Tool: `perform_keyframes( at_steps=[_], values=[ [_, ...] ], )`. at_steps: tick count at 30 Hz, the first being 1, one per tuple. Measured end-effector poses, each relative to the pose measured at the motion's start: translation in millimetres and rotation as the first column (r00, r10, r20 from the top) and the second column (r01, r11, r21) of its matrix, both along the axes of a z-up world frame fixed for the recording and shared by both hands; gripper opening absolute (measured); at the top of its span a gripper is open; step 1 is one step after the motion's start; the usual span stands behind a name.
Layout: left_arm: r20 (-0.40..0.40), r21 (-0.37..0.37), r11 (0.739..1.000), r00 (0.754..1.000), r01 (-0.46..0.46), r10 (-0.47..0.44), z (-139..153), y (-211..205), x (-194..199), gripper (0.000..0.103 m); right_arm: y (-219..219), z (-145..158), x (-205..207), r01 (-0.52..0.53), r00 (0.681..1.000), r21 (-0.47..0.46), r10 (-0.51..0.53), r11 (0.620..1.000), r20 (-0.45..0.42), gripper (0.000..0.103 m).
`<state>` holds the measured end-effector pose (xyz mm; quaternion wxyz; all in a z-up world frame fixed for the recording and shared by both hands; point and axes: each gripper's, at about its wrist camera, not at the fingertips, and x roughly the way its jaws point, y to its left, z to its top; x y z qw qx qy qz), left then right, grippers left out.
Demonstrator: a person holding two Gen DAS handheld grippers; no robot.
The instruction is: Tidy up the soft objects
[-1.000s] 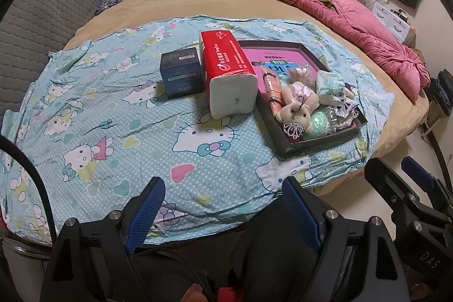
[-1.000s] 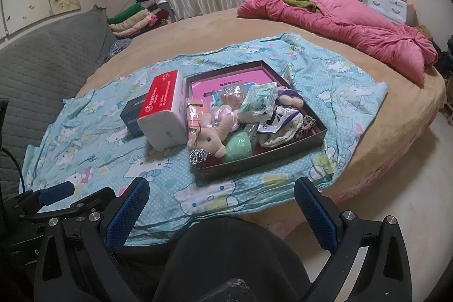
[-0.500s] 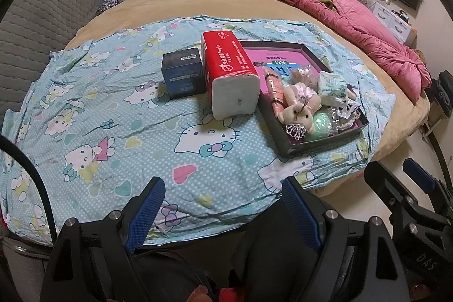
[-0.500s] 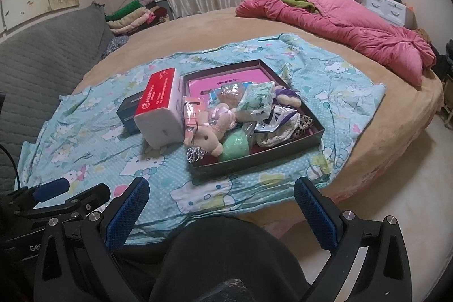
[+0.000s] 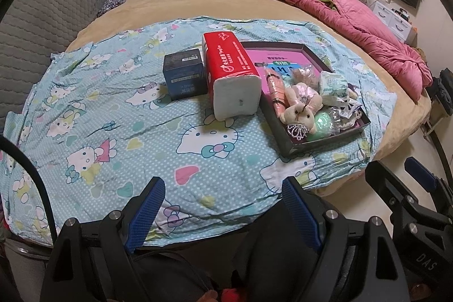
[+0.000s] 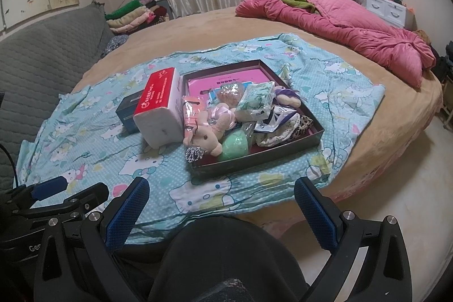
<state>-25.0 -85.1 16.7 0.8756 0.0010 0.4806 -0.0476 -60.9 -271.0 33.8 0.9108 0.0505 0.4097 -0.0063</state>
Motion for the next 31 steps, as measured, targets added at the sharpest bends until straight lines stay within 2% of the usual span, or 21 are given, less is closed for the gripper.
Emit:
perform_keyframes(
  at_steps=[14, 31],
  values=[
    [-0.007, 0.005, 1.000, 1.000, -0.002, 0.002, -1, 1, 0, 0.084, 0, -1, 0, -0.001, 1.000, -0.001, 0.001, 1.000, -0.001, 0.102],
    [-0.030, 0.011, 1.000, 0.999, -0.013, 0.013, -17, 7, 3, 0.084, -6, -4, 3, 0.004, 1.000, -0.010, -0.004, 1.000, -0.018, 0.102]
  ],
)
